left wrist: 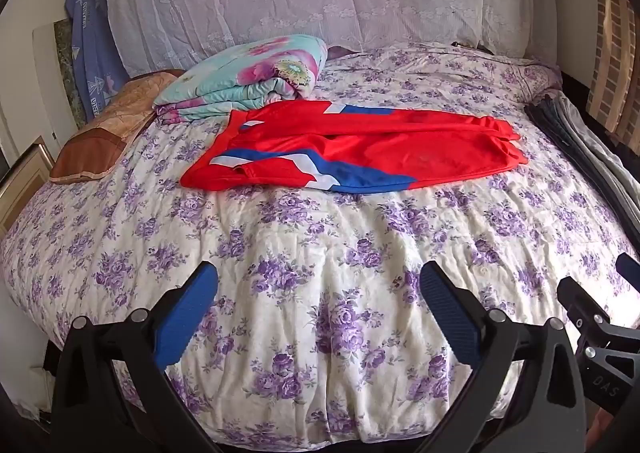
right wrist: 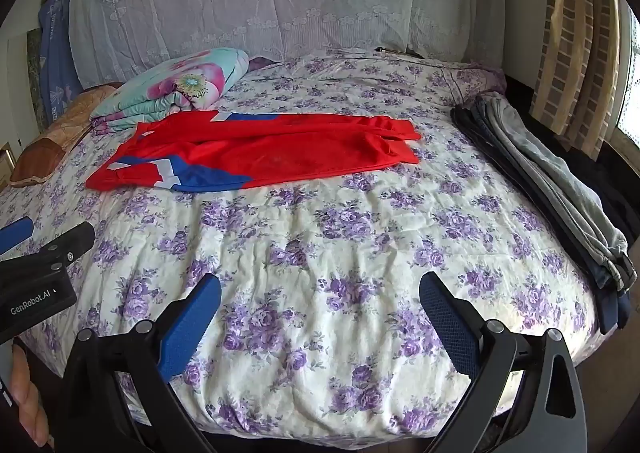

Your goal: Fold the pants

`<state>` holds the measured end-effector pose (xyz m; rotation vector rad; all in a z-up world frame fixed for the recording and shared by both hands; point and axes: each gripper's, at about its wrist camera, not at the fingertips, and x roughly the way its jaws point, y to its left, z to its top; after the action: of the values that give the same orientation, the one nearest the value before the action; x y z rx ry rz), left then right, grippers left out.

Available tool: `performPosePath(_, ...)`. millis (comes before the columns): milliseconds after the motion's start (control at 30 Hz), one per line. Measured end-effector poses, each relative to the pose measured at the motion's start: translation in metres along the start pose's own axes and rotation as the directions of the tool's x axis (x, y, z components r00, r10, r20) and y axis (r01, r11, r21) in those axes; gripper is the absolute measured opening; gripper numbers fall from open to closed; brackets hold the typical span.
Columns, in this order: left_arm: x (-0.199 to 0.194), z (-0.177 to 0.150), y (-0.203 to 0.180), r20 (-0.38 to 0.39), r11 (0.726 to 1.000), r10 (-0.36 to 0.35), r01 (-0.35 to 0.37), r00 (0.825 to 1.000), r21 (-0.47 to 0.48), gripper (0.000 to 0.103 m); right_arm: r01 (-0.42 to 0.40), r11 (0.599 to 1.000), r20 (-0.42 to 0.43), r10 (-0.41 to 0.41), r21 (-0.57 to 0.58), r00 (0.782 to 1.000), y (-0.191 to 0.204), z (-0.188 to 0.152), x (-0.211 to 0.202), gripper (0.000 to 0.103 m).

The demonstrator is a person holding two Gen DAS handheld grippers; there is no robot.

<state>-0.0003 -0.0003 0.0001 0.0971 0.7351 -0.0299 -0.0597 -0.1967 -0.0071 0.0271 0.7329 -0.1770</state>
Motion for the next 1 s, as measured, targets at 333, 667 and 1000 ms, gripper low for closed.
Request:
performPosePath(333, 0.0006, 0.0001, -0.0001, -0.008, 1.0, -0.003, 0.003, 1.0, -0.003, 0.098, 0.002, 1.0, 0.0, -0.002, -0.003, 1.0, 0.0011, -0.0002, -0.0005, 0.1)
performPosePath(667, 0.0004, 0.0001, 0.0003, -0.009, 1.0, -0.006, 0.006, 1.0, -0.005, 0.098, 0.002, 1.0, 0.001, -0.002, -0.004, 1.0, 0.0028, -0.0008, -0.0008, 0.1)
performPosePath(1000, 0.0004, 0.0001, 0.0002, -0.009, 1.0, -0.007, 0.007, 1.0, -0.005, 0.098, -0.001, 1.0, -0.001, 0.001, -0.005, 1.0, 0.0043, -0.0017, -0.0005, 0.1)
